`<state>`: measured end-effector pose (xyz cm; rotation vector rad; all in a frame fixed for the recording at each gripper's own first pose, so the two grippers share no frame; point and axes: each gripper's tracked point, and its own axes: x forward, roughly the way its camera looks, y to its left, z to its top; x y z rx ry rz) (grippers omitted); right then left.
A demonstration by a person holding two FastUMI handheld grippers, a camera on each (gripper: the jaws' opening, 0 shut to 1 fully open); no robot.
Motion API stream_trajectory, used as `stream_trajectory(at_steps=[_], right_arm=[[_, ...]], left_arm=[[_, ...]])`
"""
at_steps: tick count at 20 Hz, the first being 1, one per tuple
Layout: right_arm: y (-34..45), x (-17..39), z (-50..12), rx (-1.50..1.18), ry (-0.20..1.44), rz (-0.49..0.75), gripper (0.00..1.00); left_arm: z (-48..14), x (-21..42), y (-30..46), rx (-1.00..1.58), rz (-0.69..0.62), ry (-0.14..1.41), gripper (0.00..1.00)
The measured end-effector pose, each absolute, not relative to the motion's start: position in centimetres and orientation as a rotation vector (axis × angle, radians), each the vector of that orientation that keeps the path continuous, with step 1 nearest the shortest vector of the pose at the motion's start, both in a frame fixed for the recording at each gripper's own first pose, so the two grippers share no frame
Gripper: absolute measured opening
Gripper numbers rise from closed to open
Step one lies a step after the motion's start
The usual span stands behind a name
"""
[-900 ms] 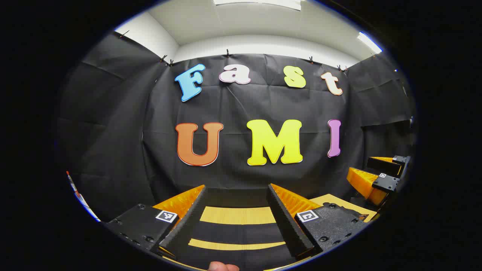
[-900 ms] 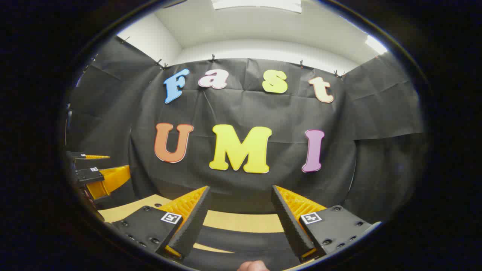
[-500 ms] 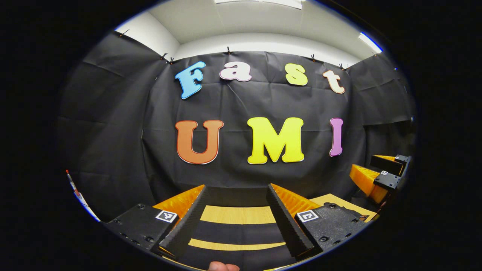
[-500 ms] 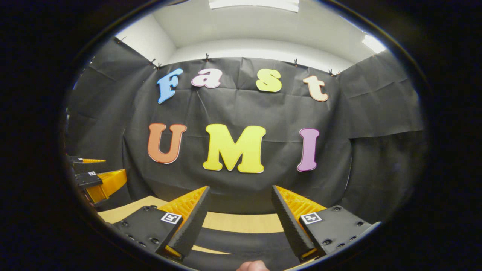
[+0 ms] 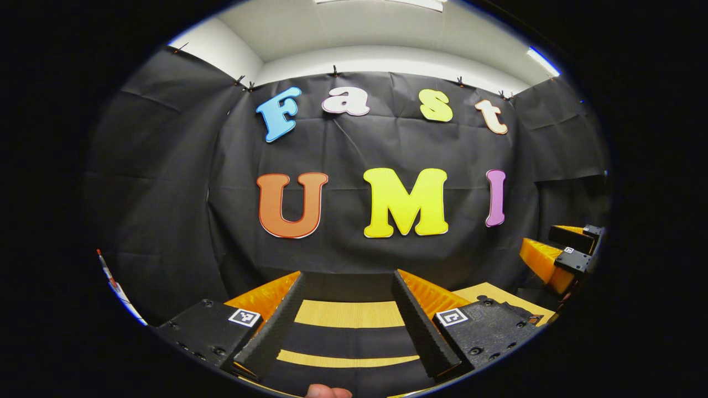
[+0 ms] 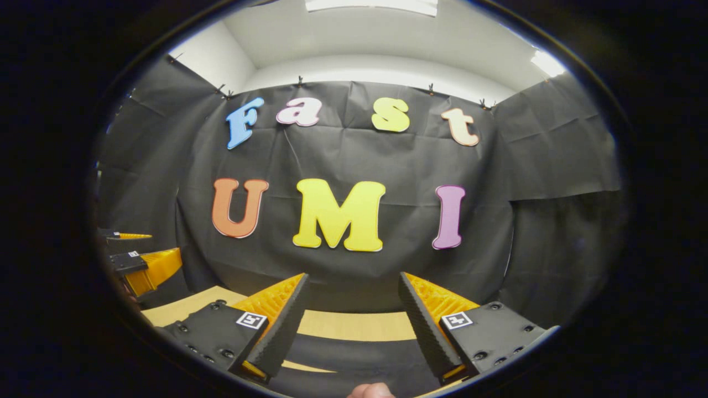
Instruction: Grasp the waist and the cuffs of the jeans and fold them to make the two legs overlap; first hold the waist and fold one-third of the jeans toward the cuffs, then hold the cuffs and fold the remaining one-third in the same direction to finish folding.
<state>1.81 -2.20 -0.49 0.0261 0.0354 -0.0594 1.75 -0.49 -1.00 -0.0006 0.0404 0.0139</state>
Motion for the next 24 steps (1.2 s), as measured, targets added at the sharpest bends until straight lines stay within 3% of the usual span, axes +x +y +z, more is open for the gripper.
stream_trajectory(at_steps=[5,9,15,20,23,24], right_arm=[[-4.1,2.4,-1.4,0.024,0.057,-0.065,0.98],[-10.9,2.8,-4.8,0.05,0.138,-0.136,0.99],[-23.8,-0.6,-15.0,0.122,0.417,-0.286,0.98],[-28.0,-4.7,-24.4,0.343,0.674,-0.419,1.0],[-27.8,-5.2,-27.5,0.432,0.753,-0.432,0.92],[-27.9,-5.4,-27.5,0.445,0.773,-0.421,0.98]], left_arm=[[-1.8,2.4,0.3,-0.005,0.027,0.055,0.99],[-5.5,2.4,5.5,-0.053,0.135,0.149,1.0],[-18.2,-3.7,14.9,-0.181,0.306,0.444,1.0],[-28.8,-10.5,16.2,-0.55,0.422,0.712,0.99],[-31.8,-10.6,13.9,-0.894,0.474,0.767,0.99],[-32.5,-10.3,13.3,-1.003,0.5,0.773,0.99]])
